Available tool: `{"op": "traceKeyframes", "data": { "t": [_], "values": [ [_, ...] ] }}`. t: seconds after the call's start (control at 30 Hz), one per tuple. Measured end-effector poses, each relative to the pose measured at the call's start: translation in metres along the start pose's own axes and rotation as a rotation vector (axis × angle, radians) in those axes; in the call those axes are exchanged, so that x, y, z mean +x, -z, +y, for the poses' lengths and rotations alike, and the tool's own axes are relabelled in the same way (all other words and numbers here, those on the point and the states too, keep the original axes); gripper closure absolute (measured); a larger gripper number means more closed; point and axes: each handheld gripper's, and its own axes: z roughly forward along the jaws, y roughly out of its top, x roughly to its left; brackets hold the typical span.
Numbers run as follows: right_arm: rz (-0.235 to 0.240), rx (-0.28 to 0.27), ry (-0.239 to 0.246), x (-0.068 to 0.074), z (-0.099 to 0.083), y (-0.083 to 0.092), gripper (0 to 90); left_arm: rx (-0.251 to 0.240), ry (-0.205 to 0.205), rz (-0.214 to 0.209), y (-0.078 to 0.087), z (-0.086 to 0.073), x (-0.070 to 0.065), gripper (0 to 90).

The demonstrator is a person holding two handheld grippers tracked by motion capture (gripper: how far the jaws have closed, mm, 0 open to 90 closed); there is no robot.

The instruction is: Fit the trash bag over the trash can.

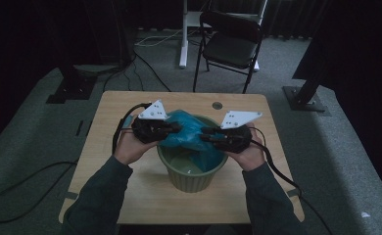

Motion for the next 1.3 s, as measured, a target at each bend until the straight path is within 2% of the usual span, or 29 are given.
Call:
{"op": "traceKeyframes", "data": {
  "t": [0.07,0.17,0.4,0.6,0.77,0.93,1.03,1.17,1.3],
  "values": [
    [-0.020,0.017,0.018,0.001,-0.001,0.000,89.2,0.001,-0.002,0.005,0.002,-0.001,0.000,88.4],
    [-0.041,0.032,0.035,0.001,-0.004,0.002,89.6,-0.008,0.005,0.014,0.009,-0.003,0.003,87.7],
    [-0.051,0.007,0.035,-0.002,-0.008,0.011,89.6,-0.006,0.034,0.045,0.020,-0.011,0.011,86.9],
    [-0.052,-0.004,0.033,-0.002,-0.008,0.010,89.5,0.029,0.054,0.047,0.014,-0.015,0.013,83.6],
    [-0.049,-0.002,0.036,-0.001,-0.007,0.009,89.5,0.028,0.035,0.024,0.009,-0.014,0.010,77.2],
    [-0.047,-0.005,0.038,0.000,-0.007,0.008,89.5,0.002,0.026,-0.033,0.006,-0.011,0.006,68.4],
    [-0.049,-0.005,0.039,0.000,-0.007,0.008,89.5,0.006,0.014,-0.069,0.004,-0.011,0.004,62.4],
    [-0.059,-0.008,0.037,-0.001,-0.007,0.009,89.5,-0.007,0.007,-0.106,0.004,-0.010,0.003,57.9],
    [-0.067,-0.018,0.030,-0.001,-0.006,0.010,89.6,0.005,-0.013,-0.128,0.001,-0.010,0.000,52.8]
  ]
}}
